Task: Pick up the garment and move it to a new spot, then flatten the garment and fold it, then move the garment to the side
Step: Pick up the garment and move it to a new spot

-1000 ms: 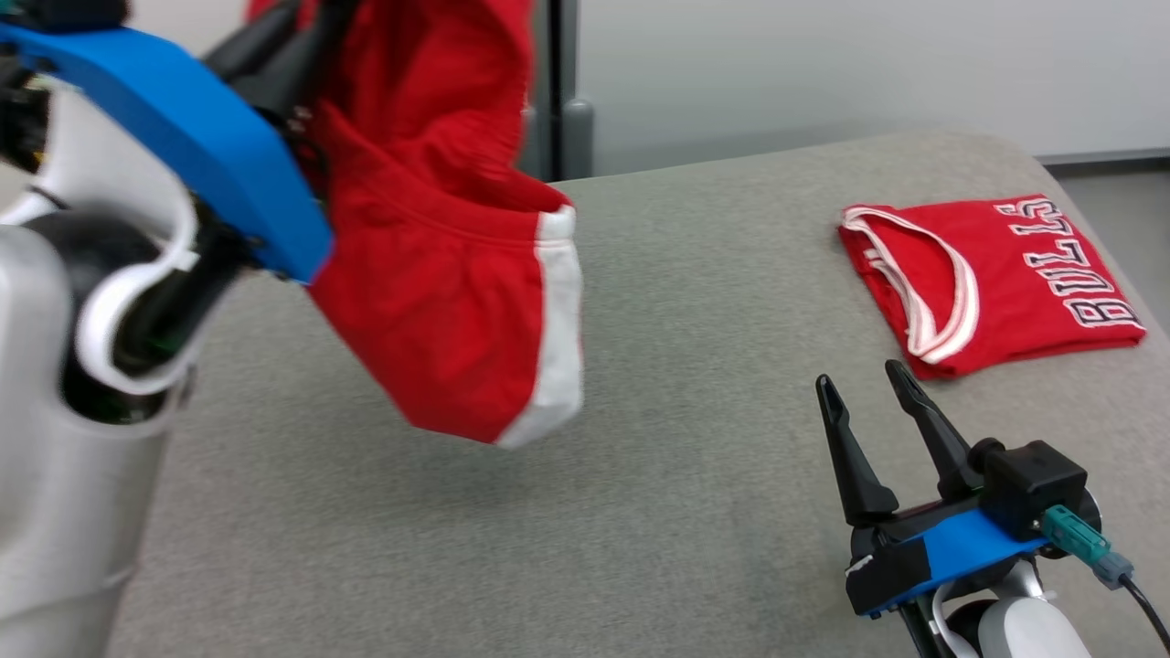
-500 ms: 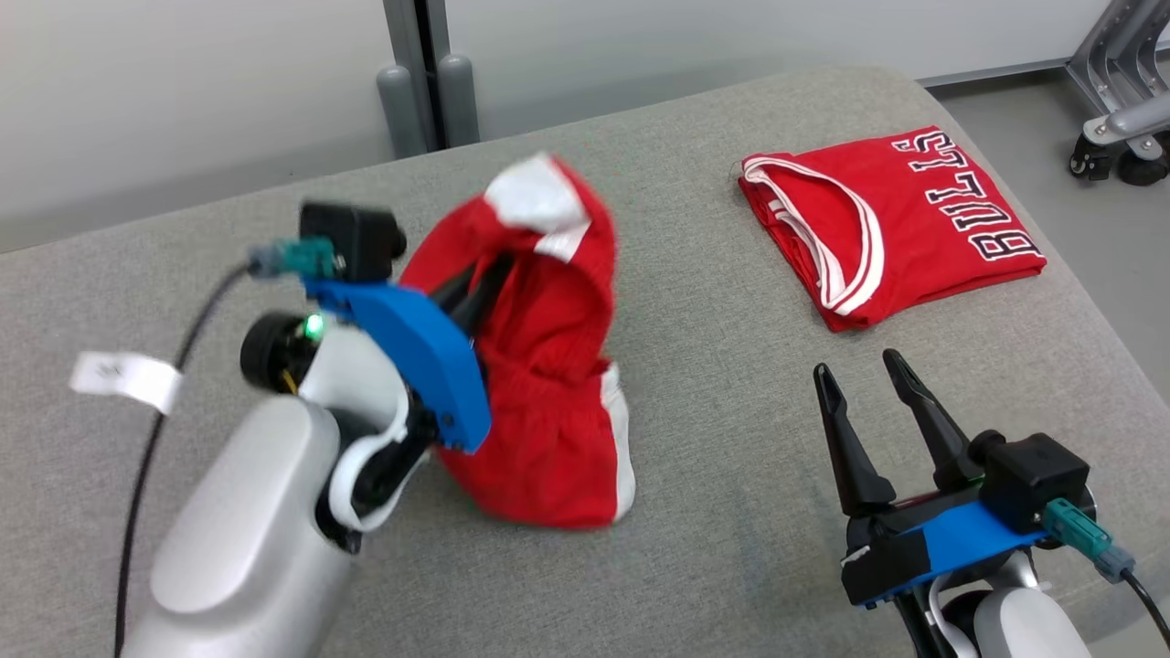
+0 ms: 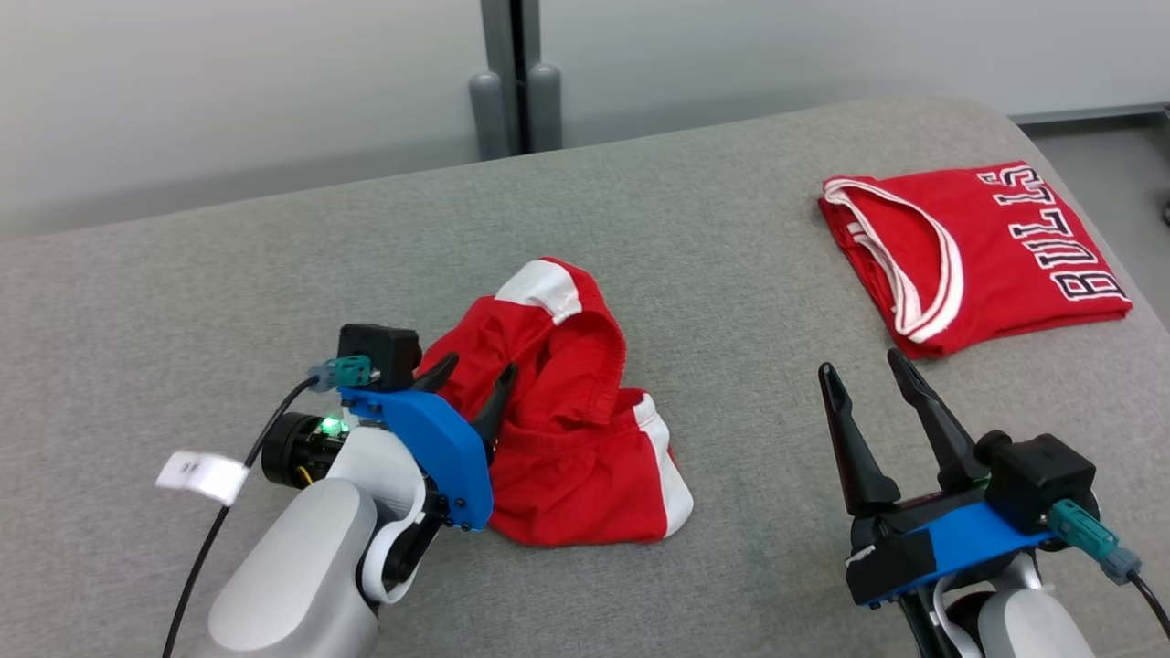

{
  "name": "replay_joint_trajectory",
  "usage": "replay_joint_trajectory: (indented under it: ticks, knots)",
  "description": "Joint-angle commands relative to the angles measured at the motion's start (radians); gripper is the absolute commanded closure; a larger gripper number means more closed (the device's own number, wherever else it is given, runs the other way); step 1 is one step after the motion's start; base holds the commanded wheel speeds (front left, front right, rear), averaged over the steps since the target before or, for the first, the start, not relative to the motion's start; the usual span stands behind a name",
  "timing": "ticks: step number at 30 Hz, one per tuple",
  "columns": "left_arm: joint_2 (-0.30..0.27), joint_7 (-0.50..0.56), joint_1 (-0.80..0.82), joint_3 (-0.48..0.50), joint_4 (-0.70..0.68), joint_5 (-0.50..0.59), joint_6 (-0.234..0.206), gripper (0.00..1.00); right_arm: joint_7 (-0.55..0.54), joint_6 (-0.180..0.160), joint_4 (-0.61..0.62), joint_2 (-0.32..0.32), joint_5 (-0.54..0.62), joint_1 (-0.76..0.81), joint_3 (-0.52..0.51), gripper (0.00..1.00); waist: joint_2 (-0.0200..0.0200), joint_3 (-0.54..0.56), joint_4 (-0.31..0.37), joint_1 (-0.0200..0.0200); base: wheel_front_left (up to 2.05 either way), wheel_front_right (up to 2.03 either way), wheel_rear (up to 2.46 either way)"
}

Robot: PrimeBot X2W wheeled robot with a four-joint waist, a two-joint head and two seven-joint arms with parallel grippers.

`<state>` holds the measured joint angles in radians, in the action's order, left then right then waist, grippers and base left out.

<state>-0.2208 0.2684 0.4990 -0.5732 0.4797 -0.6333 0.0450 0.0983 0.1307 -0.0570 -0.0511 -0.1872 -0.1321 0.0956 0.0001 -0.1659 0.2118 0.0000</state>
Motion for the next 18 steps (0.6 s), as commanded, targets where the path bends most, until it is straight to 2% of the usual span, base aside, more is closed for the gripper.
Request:
replay_joint_trajectory:
  ticks: [1, 8, 14, 18]
  knots:
    - [0.001, -0.046, -0.022, 0.016, -0.019, -0.009, 0.008, 0.00, -0.001, 0.000, 0.002, 0.001, -0.003, 0.014, -0.005, 0.00, -0.0001, 0.021, -0.026, 0.0000, 0.00, 0.00, 0.00]
    - [-0.006, -0.253, -0.122, 0.080, -0.130, -0.042, 0.023, 0.00, -0.013, 0.000, 0.017, 0.001, 0.006, 0.051, -0.045, 0.00, -0.0001, 0.060, -0.084, 0.0000, 0.00, 0.00, 0.00]
    - [-0.032, -0.452, -0.217, 0.128, -0.198, -0.019, 0.025, 0.00, -0.023, 0.000, 0.031, 0.001, 0.005, 0.076, -0.066, 0.00, -0.0001, 0.078, -0.119, 0.0000, 0.00, 0.00, 0.00]
    - [-0.057, -0.520, -0.275, 0.169, -0.227, 0.026, 0.000, 0.00, -0.028, 0.000, 0.032, 0.001, 0.006, 0.088, -0.072, 0.00, -0.0001, 0.092, -0.131, 0.0000, 0.00, 0.00, 0.00]
